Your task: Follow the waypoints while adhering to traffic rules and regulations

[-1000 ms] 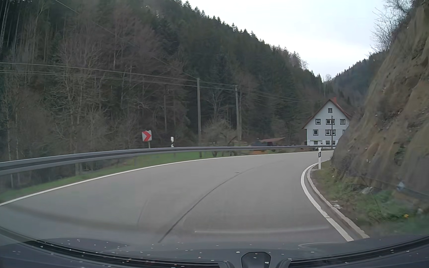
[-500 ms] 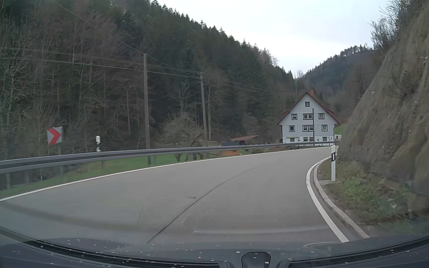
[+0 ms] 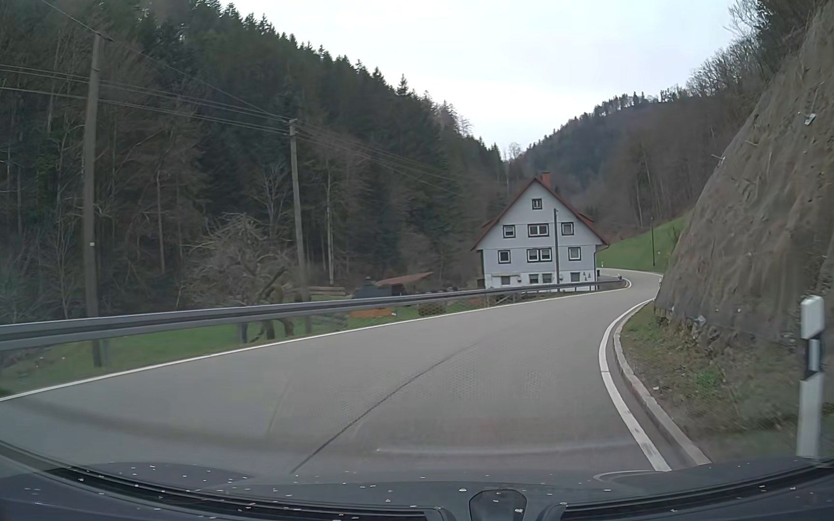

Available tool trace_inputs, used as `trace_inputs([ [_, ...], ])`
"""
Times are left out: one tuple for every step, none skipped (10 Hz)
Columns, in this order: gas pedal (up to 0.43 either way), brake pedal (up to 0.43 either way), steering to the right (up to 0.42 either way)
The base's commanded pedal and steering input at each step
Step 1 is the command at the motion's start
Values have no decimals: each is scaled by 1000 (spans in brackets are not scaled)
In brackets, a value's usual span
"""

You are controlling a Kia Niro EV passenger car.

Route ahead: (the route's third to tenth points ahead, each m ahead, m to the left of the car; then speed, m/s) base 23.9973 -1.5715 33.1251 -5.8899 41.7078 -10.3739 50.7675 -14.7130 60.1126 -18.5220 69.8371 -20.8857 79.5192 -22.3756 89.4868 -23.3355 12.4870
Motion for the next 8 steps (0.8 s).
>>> trace_inputs([
  [0,0,94],
  [0,0,95],
  [0,0,97],
  [0,0,97],
  [0,0,97],
  [0,0,96],
  [0,0,94],
  [0,0,88],
])
